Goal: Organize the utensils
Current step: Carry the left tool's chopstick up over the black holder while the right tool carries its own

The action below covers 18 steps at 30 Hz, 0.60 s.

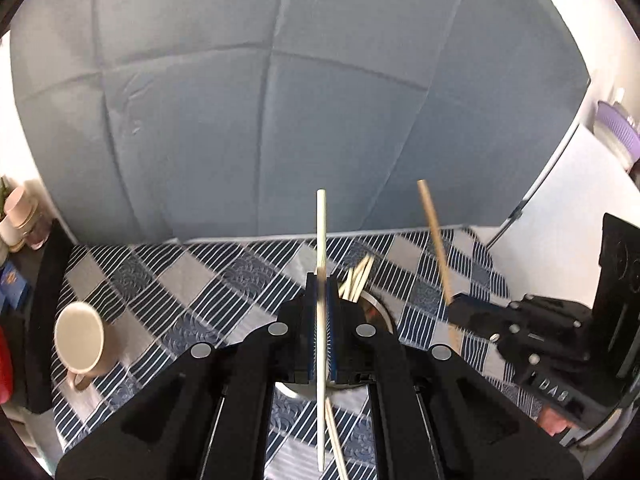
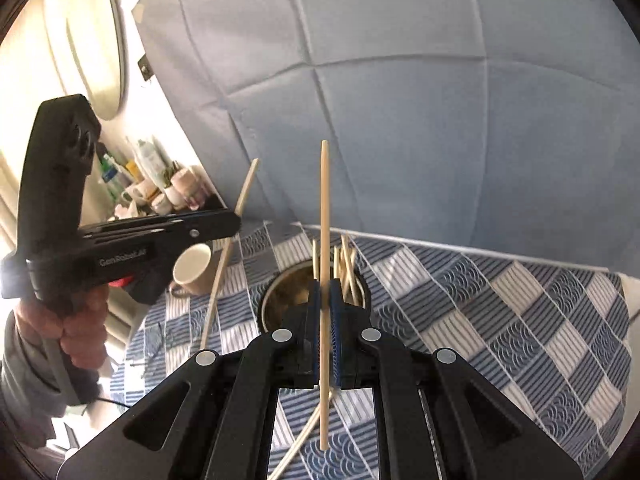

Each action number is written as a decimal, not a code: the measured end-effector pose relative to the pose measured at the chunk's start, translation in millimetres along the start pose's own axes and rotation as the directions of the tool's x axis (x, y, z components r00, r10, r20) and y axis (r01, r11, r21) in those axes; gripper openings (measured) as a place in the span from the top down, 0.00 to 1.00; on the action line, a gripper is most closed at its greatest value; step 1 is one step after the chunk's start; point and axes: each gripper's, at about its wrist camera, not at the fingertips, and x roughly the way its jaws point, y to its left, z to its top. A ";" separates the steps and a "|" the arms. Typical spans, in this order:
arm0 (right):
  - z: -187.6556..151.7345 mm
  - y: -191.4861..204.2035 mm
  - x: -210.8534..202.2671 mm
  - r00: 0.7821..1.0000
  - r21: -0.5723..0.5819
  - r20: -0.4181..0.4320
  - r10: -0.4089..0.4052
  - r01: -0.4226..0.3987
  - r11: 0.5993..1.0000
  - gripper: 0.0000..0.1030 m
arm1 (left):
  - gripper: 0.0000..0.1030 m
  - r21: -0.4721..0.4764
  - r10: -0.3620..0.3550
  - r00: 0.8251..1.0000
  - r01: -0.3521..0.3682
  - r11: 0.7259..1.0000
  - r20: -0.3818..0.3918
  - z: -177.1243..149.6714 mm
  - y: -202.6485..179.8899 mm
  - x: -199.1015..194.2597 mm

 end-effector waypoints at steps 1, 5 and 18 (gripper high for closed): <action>3.5 -0.6 1.7 1.000 0.000 0.005 0.005 -0.005 1.000 0.95 | 0.96 -0.001 -0.014 1.000 0.015 1.000 0.006 4.0 0.1 2.8; 21.3 -2.6 12.1 0.999 0.001 0.033 0.021 -0.021 1.000 0.95 | 0.96 -0.034 -0.020 1.000 0.019 0.999 0.000 16.7 6.0 18.4; 23.5 -24.7 71.7 0.990 0.041 0.092 0.104 -0.108 0.993 0.95 | 0.95 -0.057 -0.070 0.989 0.078 0.995 0.130 30.2 20.4 51.7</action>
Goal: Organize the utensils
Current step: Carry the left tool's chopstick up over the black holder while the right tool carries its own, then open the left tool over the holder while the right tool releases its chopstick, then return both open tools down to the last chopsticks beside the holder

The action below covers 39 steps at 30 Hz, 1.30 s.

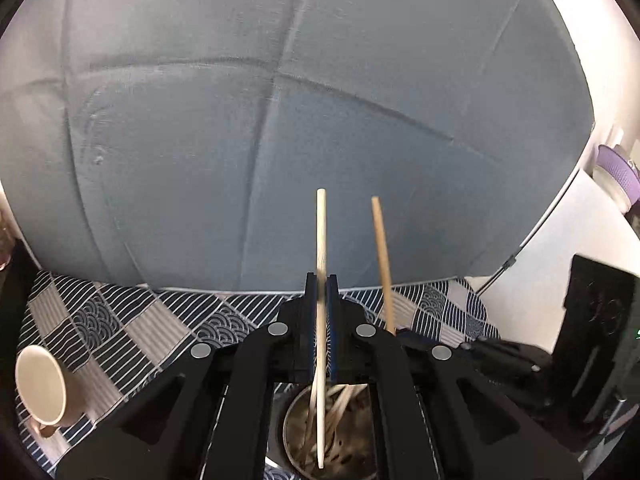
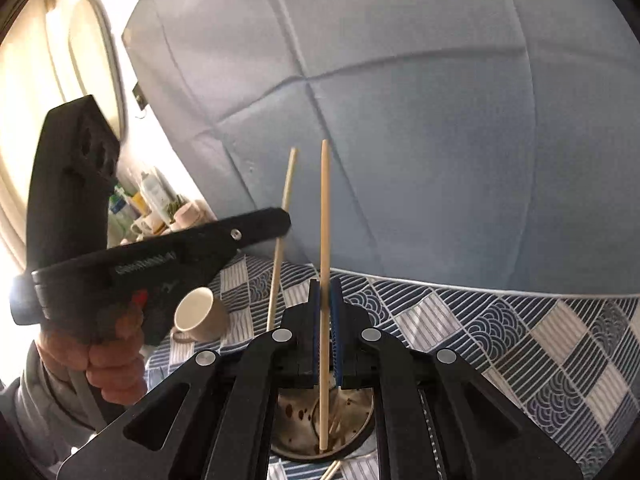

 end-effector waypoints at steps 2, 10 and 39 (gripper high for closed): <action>-4.3 -5.6 4.3 1.000 0.014 -0.005 0.015 -0.015 1.000 0.95 | 0.95 0.005 -0.017 1.000 0.017 1.000 -0.001 -3.6 0.5 5.0; -13.5 -9.0 -6.0 0.999 0.004 0.022 0.042 -0.042 0.999 0.92 | 0.95 0.062 -0.007 0.999 0.009 0.998 -0.039 -28.0 -5.6 12.8; -71.3 -1.5 -71.2 0.987 0.038 0.015 -0.162 0.161 0.986 0.28 | 0.22 0.020 0.115 0.981 -0.113 0.993 -0.156 -99.8 11.9 -42.1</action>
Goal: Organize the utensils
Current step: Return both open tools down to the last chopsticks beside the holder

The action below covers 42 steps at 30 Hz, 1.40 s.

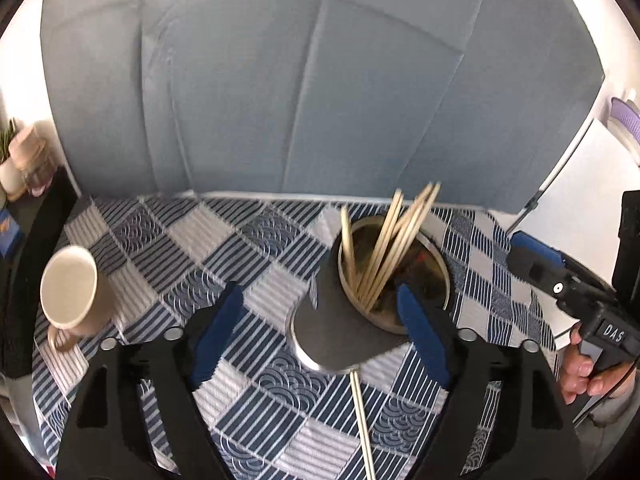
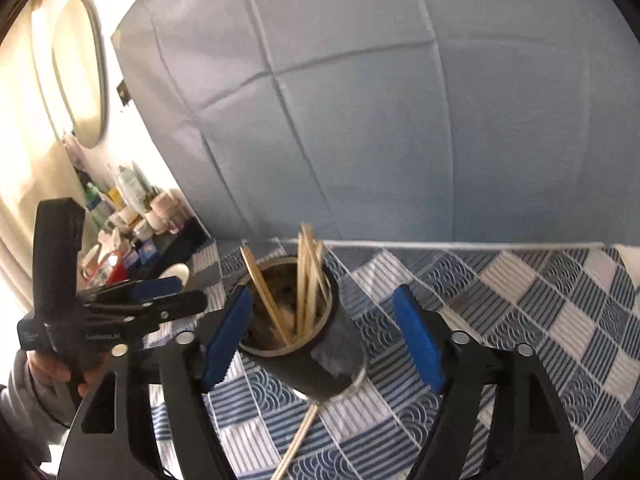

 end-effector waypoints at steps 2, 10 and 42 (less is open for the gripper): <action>-7.2 -4.4 0.6 1.000 0.013 -0.025 -0.019 0.019 1.000 0.24 | 0.21 0.005 0.004 1.000 -0.004 1.000 -0.026 -9.4 -1.2 4.0; -36.9 -25.0 8.2 0.987 0.072 -0.134 -0.085 0.096 0.993 0.15 | 0.10 0.026 0.053 0.990 -0.050 0.998 -0.130 -48.0 -2.5 28.9; -144.2 -64.2 14.2 0.916 0.210 -0.379 -0.135 0.227 0.951 0.15 | 0.05 0.239 0.168 0.902 -0.075 0.968 -0.397 -144.7 -37.4 112.3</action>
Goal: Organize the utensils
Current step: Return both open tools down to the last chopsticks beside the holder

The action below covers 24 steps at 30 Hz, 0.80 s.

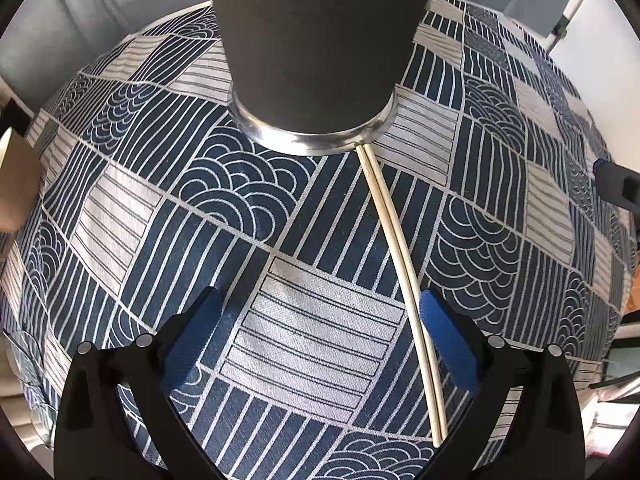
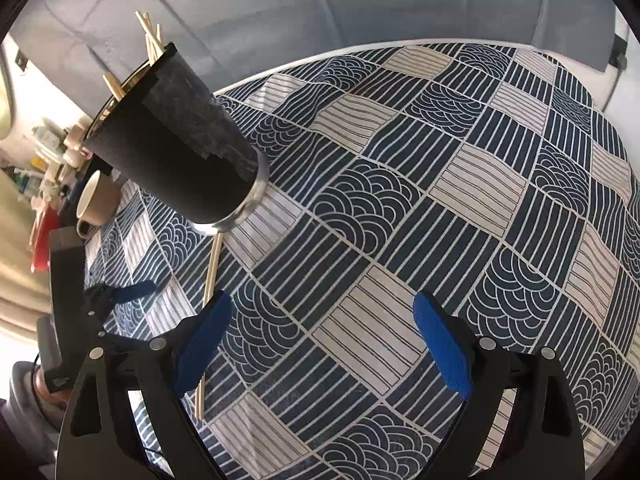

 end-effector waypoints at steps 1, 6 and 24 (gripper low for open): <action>0.0 -0.2 0.0 1.000 -0.002 -0.001 -0.002 0.002 1.000 0.15 | 0.05 0.001 0.002 1.000 -0.002 1.000 0.001 1.2 -1.3 0.6; -0.6 1.5 1.2 1.000 -0.018 -0.005 -0.005 0.005 1.000 0.15 | 0.04 -0.006 0.009 1.000 -0.009 1.000 0.016 0.9 1.6 -0.7; -5.9 17.0 7.0 1.000 -0.059 -0.018 -0.003 0.002 0.998 0.15 | 0.04 -0.181 0.115 0.993 -0.116 0.977 -0.015 -7.3 10.5 -1.0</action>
